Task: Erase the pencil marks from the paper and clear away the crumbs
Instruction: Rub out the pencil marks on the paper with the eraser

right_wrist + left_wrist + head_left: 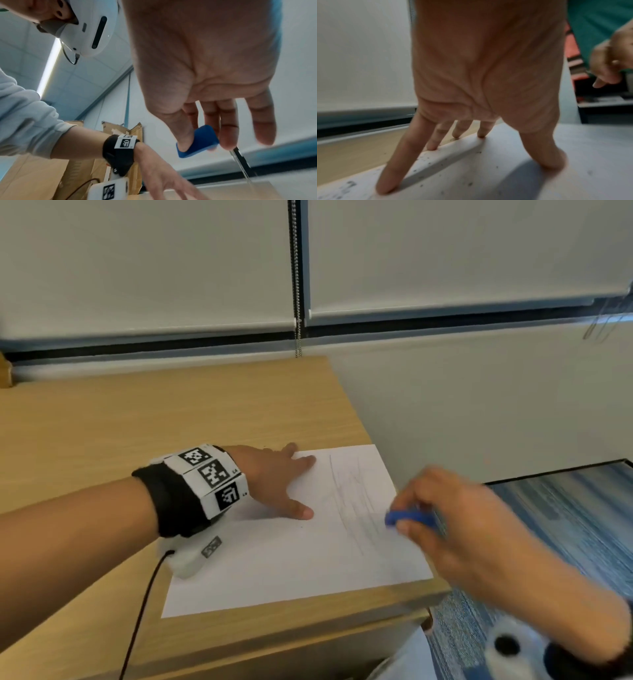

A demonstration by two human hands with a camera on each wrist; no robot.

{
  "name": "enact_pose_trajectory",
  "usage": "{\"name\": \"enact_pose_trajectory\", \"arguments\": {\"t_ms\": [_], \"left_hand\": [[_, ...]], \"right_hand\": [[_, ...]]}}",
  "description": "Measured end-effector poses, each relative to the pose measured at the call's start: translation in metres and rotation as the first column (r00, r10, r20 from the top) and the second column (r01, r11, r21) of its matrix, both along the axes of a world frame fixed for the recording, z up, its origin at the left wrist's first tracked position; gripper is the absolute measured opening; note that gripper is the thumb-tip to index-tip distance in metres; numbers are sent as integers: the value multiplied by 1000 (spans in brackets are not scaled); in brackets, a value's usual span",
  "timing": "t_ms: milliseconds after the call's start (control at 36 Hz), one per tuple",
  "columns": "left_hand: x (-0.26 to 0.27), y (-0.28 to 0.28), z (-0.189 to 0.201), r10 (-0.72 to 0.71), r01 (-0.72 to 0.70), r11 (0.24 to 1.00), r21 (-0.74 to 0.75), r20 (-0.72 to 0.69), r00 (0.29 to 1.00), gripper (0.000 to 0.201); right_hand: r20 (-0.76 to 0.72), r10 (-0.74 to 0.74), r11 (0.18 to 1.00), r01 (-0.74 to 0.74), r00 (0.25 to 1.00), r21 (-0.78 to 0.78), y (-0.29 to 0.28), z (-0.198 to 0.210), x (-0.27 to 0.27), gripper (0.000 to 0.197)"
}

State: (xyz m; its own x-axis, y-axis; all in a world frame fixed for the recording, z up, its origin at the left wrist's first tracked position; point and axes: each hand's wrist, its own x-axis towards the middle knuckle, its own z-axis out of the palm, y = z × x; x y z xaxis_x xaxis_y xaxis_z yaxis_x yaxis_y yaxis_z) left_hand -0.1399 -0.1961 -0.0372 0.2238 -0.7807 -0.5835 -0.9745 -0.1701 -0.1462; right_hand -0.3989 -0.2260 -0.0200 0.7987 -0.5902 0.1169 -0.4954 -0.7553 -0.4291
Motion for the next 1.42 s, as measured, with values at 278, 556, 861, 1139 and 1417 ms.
{"name": "enact_pose_trajectory", "arguments": {"t_ms": [278, 556, 861, 1139, 1417], "left_hand": [[6, -13, 0, 69, -69, 998, 16, -14, 998, 114], [5, -15, 1, 60, -59, 998, 22, -15, 998, 114], [3, -18, 3, 41, -41, 999, 20, 8, 999, 116], [-1, -19, 5, 49, -50, 998, 40, 23, 999, 116], [-2, -18, 7, 49, -50, 998, 49, 26, 998, 116]], "right_hand": [[-138, 157, 986, -163, 978, -33, -99, -5, 111, 9], [-302, 275, 944, -315, 913, -94, -116, -18, 152, 11], [-338, 331, 925, -373, 881, -67, -121, -17, 155, 9], [-326, 360, 922, -388, 874, -22, -123, -16, 155, 7], [-356, 413, 910, -393, 838, 130, -120, -11, 153, 4]]}}
